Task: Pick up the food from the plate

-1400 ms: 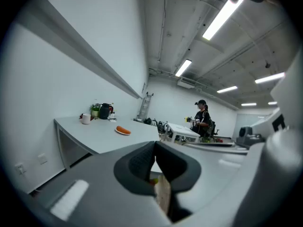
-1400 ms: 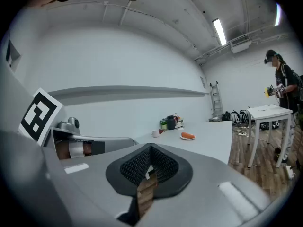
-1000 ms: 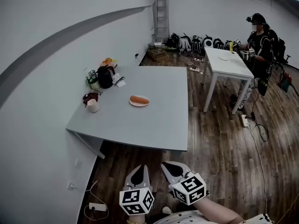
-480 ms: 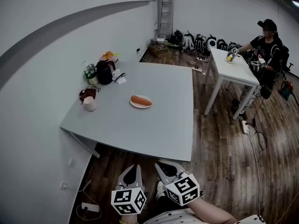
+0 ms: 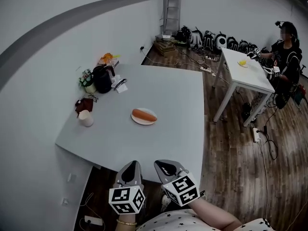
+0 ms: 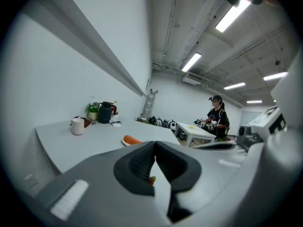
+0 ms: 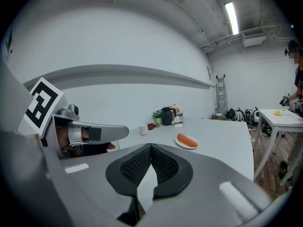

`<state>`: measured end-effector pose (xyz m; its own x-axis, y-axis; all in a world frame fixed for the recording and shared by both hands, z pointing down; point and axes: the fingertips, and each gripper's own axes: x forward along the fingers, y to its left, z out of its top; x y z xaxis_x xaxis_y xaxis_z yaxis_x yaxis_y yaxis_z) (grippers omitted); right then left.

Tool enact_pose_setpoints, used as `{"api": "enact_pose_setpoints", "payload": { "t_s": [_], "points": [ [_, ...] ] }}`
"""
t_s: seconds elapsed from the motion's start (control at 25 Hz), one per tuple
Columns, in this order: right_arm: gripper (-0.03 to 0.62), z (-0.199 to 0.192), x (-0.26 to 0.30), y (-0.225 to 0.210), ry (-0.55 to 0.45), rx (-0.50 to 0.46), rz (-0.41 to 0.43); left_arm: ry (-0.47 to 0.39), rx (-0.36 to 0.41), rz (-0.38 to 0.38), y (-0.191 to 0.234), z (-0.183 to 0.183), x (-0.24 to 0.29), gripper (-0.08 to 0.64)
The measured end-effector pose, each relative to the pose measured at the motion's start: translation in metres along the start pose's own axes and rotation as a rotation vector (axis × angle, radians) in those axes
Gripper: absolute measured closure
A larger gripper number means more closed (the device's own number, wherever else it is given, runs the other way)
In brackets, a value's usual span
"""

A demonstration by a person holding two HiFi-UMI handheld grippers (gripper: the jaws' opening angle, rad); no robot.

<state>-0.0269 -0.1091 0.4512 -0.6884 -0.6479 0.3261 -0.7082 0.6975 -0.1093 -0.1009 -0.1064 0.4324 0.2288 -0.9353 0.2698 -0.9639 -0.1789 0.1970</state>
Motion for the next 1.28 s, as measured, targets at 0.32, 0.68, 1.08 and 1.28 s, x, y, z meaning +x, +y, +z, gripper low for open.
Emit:
{"api": "enact_pose_setpoints", "payload": {
  "t_s": [0.32, 0.68, 1.08, 1.28],
  "points": [
    [0.592, 0.014, 0.054, -0.058, 0.043, -0.039, -0.003, 0.035, -0.014, 0.008, 0.022, -0.002, 0.056, 0.552],
    [0.518, 0.017, 0.139, -0.094, 0.127, -0.078, -0.016, 0.069, -0.034, -0.008, 0.072, -0.002, 0.105, 0.552],
    [0.412, 0.005, 0.276, -0.151, 0.401, -0.314, -0.015, 0.129, -0.002, -0.096, 0.132, 0.008, 0.182, 0.552],
    [0.382, -0.016, 0.337, -0.181, 0.586, -0.46, -0.006, 0.167, -0.009, -0.122, 0.151, 0.005, 0.211, 0.552]
  ]
}}
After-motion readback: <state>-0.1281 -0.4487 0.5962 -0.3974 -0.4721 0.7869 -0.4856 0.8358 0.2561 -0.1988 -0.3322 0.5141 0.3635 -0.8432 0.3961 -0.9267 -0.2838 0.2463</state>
